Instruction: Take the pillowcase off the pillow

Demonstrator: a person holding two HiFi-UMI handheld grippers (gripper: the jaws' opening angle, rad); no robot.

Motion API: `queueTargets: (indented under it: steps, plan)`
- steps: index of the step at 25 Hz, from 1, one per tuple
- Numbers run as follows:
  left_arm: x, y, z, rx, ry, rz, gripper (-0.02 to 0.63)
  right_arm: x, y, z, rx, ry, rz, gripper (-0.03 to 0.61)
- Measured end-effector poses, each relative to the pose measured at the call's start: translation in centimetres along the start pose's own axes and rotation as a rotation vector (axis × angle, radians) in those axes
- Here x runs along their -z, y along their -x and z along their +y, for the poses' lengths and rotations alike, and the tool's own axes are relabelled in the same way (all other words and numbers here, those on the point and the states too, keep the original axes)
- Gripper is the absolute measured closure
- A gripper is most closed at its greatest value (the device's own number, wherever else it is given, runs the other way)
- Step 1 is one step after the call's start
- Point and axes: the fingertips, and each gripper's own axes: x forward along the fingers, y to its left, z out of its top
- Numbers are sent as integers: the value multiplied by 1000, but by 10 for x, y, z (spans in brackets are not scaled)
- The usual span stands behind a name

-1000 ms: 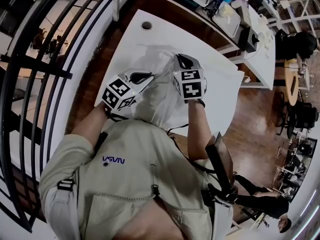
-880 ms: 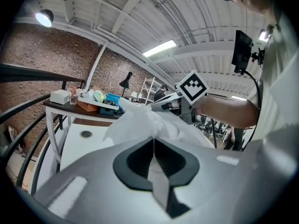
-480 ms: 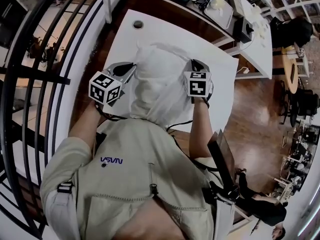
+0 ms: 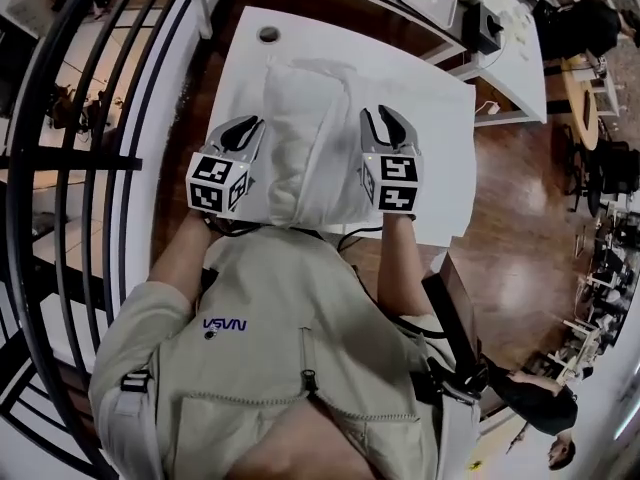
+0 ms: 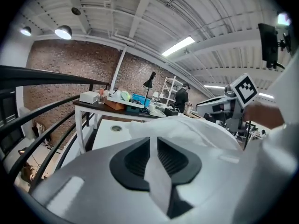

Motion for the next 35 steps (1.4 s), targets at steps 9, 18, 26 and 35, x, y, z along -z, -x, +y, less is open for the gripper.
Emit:
queueTargets:
  steps: [9, 18, 26, 35]
  plan:
    - [49, 44, -67, 222, -33, 94, 471, 46, 69, 86, -34, -24, 18, 479]
    - [86, 62, -113, 124, -55, 156, 434, 92, 100, 129, -242, 3, 12, 454]
    - [109, 44, -119, 15, -180, 252, 580, 124, 107, 169, -394, 83, 25, 425]
    - [62, 56, -109, 26, -101, 128, 594, 126, 98, 166, -184, 176, 38, 535]
